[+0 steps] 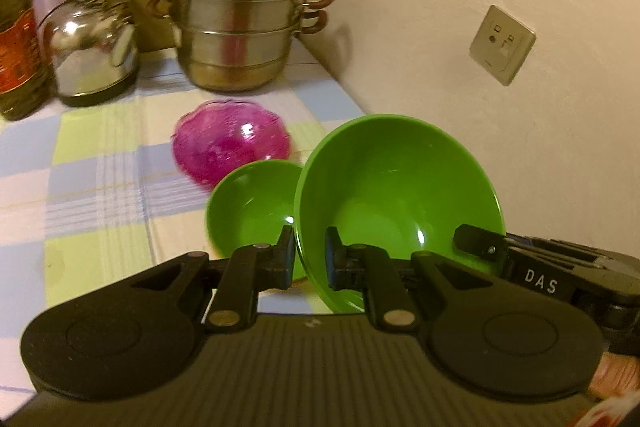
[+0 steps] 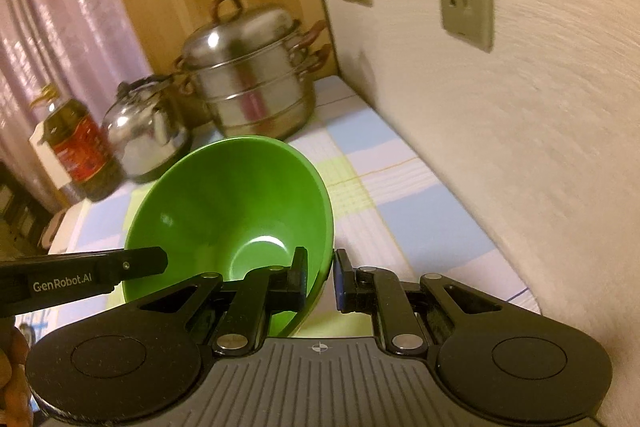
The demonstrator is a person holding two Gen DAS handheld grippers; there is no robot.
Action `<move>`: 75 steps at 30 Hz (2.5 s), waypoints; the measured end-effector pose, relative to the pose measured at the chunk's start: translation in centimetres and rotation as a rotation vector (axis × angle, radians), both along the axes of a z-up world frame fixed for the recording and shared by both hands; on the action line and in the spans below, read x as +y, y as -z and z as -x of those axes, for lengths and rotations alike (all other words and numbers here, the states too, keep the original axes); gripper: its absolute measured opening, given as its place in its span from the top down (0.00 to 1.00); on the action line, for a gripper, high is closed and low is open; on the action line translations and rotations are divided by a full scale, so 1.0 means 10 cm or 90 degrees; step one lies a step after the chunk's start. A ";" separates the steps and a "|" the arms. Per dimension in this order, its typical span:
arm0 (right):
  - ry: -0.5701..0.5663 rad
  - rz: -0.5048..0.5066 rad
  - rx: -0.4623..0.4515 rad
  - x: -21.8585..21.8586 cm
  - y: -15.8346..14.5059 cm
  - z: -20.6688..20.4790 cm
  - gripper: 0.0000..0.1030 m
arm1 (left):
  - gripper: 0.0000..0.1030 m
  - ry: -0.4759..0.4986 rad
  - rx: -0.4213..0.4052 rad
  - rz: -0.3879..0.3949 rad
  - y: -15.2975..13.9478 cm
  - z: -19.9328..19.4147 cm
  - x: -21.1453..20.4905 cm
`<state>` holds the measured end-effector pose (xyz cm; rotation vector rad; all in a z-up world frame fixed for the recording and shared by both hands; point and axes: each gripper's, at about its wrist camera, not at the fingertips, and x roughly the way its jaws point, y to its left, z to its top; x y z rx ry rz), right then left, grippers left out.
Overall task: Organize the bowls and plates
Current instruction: 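Lift the smaller green bowl with both grippers and carry it to the bowl stack, then lower the smaller green bowl into the stacked bowls and open both grippers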
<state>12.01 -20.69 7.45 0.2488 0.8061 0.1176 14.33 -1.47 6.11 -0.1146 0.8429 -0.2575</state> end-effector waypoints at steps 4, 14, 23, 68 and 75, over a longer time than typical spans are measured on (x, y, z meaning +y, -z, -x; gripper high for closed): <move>-0.023 0.003 0.004 0.16 0.04 0.07 0.88 | 0.87 -0.020 -0.003 0.001 0.01 0.15 0.17; -0.062 0.002 0.015 0.45 0.15 0.19 0.88 | 0.87 -0.049 -0.002 -0.001 0.02 0.31 0.45; -0.067 0.006 0.019 0.49 0.20 0.02 0.88 | 0.87 -0.057 0.012 0.010 0.10 0.13 0.48; -0.101 0.069 0.093 0.54 1.00 -1.25 0.89 | 0.88 -0.068 0.101 0.007 0.94 -1.02 0.46; -0.107 0.086 0.086 0.57 1.03 -1.25 0.89 | 0.88 -0.064 0.089 -0.004 0.93 -1.00 0.45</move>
